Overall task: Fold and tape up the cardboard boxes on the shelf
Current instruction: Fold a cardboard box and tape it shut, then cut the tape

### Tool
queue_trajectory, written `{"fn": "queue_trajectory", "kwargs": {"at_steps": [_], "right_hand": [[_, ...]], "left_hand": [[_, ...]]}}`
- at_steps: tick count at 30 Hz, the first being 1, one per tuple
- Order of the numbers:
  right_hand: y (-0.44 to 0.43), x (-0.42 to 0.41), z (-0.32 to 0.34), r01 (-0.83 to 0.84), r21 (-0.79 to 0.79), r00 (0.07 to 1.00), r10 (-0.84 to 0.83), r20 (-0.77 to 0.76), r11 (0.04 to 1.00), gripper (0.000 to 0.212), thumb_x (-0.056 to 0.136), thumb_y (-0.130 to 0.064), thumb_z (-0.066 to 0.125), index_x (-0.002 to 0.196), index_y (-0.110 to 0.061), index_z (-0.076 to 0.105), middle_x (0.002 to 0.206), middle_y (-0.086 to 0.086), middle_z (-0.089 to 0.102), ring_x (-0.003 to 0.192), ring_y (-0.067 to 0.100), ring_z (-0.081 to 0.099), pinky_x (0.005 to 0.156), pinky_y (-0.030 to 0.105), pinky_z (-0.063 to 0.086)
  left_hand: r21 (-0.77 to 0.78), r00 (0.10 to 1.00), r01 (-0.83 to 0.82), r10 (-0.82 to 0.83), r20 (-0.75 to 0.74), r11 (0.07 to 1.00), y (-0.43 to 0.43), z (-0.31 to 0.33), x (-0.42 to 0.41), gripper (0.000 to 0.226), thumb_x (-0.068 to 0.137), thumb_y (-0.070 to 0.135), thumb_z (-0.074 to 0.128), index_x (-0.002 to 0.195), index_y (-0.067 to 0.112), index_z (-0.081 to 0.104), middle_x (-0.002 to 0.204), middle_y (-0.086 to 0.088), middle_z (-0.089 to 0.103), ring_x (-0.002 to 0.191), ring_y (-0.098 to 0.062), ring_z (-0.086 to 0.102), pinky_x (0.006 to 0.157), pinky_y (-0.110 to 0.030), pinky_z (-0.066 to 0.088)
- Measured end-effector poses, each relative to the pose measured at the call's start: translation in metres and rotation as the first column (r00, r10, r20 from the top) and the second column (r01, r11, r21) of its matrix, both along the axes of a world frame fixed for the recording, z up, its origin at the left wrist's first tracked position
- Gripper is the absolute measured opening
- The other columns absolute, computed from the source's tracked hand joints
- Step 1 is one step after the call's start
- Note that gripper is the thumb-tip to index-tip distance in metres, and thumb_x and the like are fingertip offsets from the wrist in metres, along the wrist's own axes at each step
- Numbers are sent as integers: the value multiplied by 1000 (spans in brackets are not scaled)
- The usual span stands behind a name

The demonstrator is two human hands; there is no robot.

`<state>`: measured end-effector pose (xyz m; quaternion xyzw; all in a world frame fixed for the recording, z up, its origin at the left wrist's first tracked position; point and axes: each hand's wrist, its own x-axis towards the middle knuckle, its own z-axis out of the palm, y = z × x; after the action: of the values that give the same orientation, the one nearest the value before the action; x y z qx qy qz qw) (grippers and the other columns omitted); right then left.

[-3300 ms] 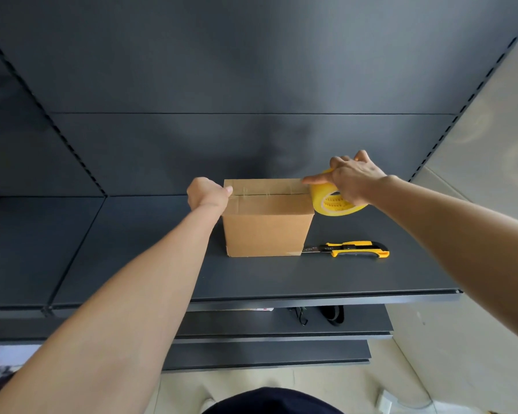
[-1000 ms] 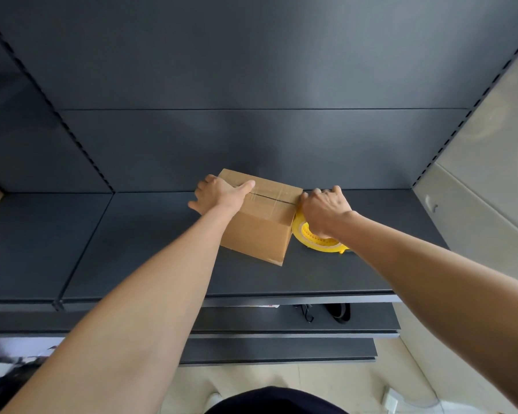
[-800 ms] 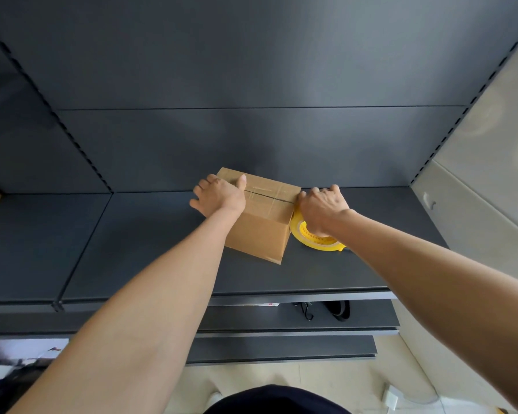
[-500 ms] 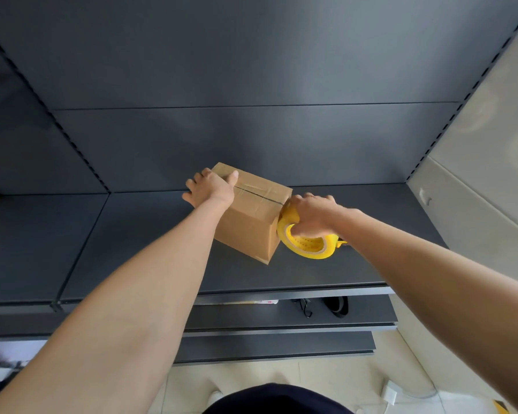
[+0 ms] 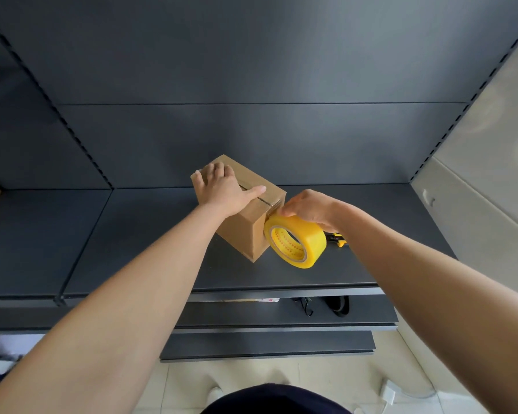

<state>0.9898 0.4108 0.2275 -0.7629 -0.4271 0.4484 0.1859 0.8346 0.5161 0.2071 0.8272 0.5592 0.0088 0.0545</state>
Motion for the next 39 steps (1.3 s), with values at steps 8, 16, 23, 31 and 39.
{"fn": "queue_trajectory", "kwargs": {"at_steps": [8, 16, 23, 31, 39], "right_hand": [[17, -21, -6, 94, -40, 980, -100, -174, 995, 39, 86, -29, 68, 115, -5, 57, 108, 13, 66, 97, 31, 65, 92, 47, 51], [17, -21, -6, 43, -86, 895, -77, -439, 995, 44, 89, -21, 65, 126, 0, 52, 116, 13, 67, 105, 28, 64, 98, 44, 47], [16, -23, -6, 55, -73, 875, -83, -476, 996, 47, 86, -25, 68, 124, 0, 54, 114, 12, 67, 102, 27, 66, 93, 44, 50], [7, -25, -15, 33, -120, 857, -90, -507, 992, 28, 85, -27, 70, 104, -9, 61, 95, 6, 74, 88, 21, 71, 73, 37, 56], [20, -39, 5, 18, -180, 934, -81, -349, 984, 22, 89, -34, 65, 96, -13, 60, 94, 6, 69, 87, 23, 67, 77, 39, 54]], "left_hand": [[-38, 970, 132, -121, 209, 991, -20, 7, 3, 72, 87, 58, 53, 137, 7, 45, 144, -10, 42, 132, -28, 39, 103, -40, 34], [-72, 970, 242, -244, -15, 968, -15, 6, -10, 77, 94, 58, 36, 150, 9, 18, 159, -9, 12, 147, -22, 5, 119, -42, 4], [-49, 962, 274, -274, -4, 961, -24, 3, -10, 68, 100, 48, 28, 151, 5, 14, 159, -14, 10, 147, -26, 4, 118, -35, 4], [10, 931, 358, -358, 65, 933, -25, -4, -21, 50, 102, 34, 31, 149, 14, 27, 157, -5, 21, 146, -31, 9, 118, -38, 4], [-34, 918, 343, -328, 223, 939, -22, 4, -25, 47, 100, 32, 42, 145, 18, 38, 154, 2, 29, 145, -27, 13, 114, -36, 8]]}}
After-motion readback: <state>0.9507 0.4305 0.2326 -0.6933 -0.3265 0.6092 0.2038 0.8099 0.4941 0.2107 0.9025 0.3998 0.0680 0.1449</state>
